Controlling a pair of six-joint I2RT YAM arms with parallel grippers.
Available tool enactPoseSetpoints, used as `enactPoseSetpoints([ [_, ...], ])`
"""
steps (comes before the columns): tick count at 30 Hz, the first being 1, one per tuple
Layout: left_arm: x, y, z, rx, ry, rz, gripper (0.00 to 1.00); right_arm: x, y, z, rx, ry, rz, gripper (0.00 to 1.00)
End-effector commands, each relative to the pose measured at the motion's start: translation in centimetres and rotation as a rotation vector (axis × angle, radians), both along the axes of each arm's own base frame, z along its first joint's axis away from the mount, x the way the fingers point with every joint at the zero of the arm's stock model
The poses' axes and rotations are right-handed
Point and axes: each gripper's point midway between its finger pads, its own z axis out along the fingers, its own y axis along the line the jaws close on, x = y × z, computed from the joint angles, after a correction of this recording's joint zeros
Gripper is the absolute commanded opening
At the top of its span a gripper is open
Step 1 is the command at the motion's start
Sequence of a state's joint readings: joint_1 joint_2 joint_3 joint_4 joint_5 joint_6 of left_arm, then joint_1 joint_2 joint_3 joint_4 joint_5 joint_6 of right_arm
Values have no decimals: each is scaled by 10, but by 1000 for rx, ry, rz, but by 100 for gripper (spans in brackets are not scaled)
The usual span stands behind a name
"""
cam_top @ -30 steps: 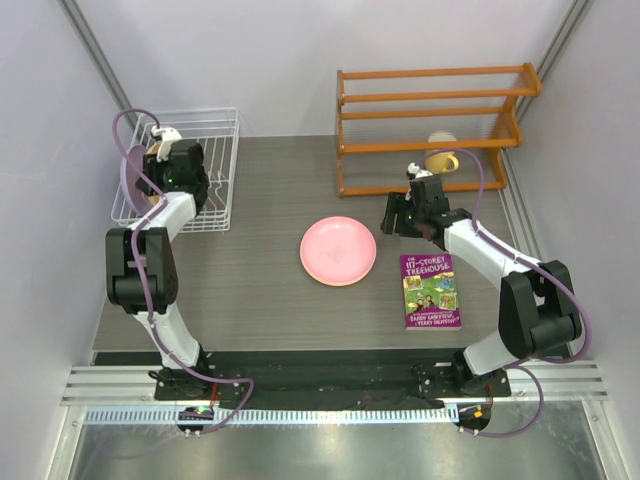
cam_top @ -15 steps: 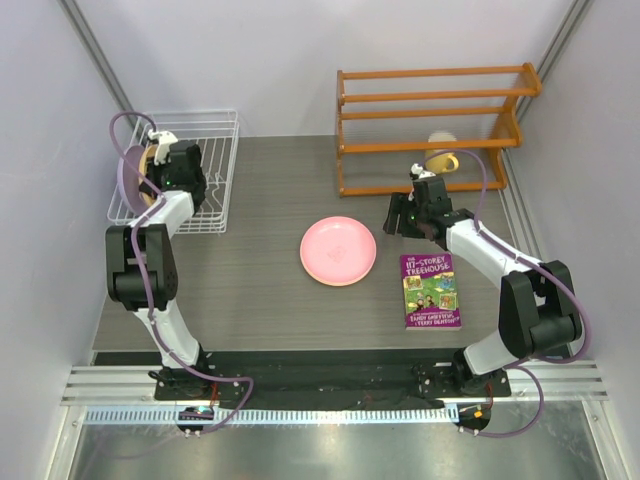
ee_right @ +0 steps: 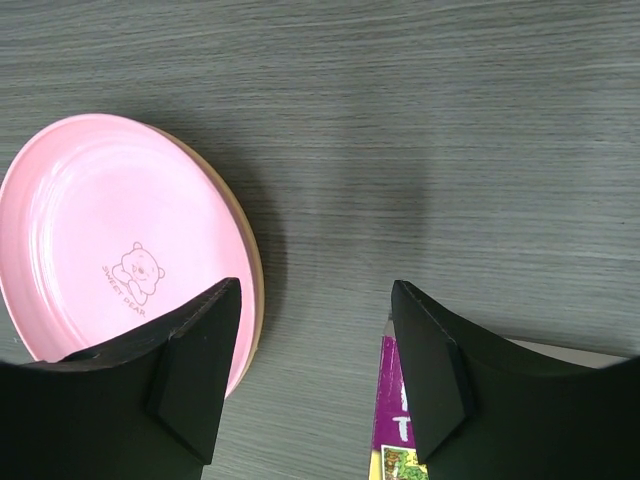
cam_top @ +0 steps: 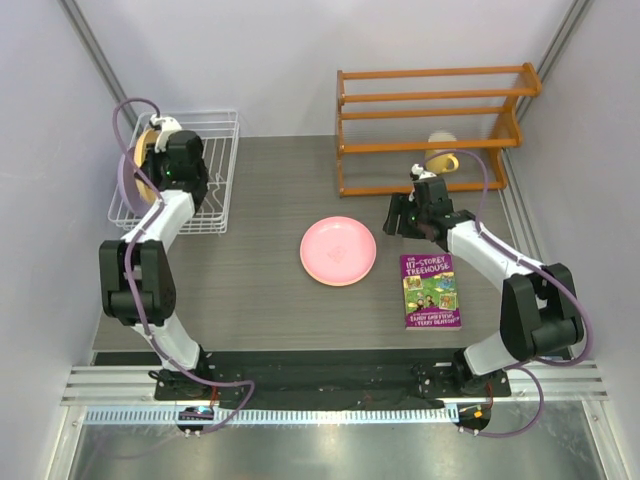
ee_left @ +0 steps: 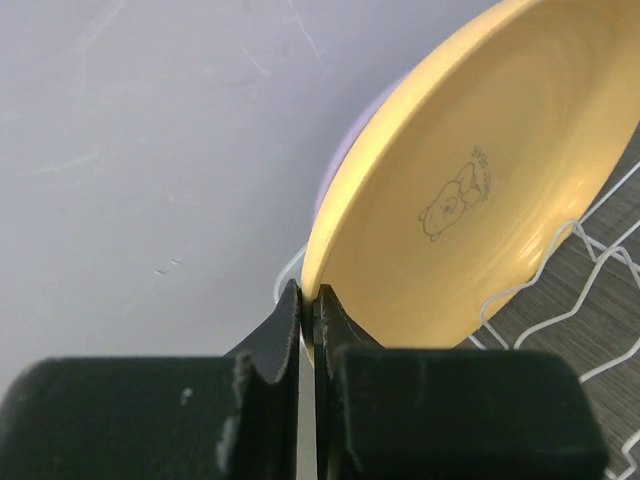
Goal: Unload the plates from the dish rack
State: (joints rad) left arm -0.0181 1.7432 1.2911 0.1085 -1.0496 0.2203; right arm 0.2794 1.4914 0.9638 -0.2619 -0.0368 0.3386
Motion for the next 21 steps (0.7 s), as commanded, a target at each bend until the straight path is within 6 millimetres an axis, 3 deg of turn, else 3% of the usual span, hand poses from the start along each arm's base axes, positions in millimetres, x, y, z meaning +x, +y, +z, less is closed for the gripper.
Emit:
enactPoseSetpoints([
  [1, -17, -14, 82, 81, -173, 24, 0, 2, 1, 25, 30, -82, 1, 67],
  [5, -33, -28, 112, 114, -229, 22, 0, 1, -1, 37, 30, -109, -3, 68],
  [9, -43, -58, 133, 86, -267, -61, 0, -1, -1, 53, 39, -146, 3, 68],
  [11, -43, -72, 126, 29, -260, -123, 0, -2, 3, 67, 66, -174, 24, 68],
  [13, -47, -91, 133, -56, -304, -207, 0, -1, 8, 80, 93, -198, 41, 68],
  [14, -44, -106, 115, -107, -222, -310, 0, -1, 11, 88, 108, -215, 51, 69],
  [15, -48, -117, 116, -210, -304, -336, 0, 1, 14, 96, 121, -234, 61, 69],
  [21, -54, -193, 57, -662, -280, -618, 0, -2, 39, 123, 255, -290, 142, 69],
])
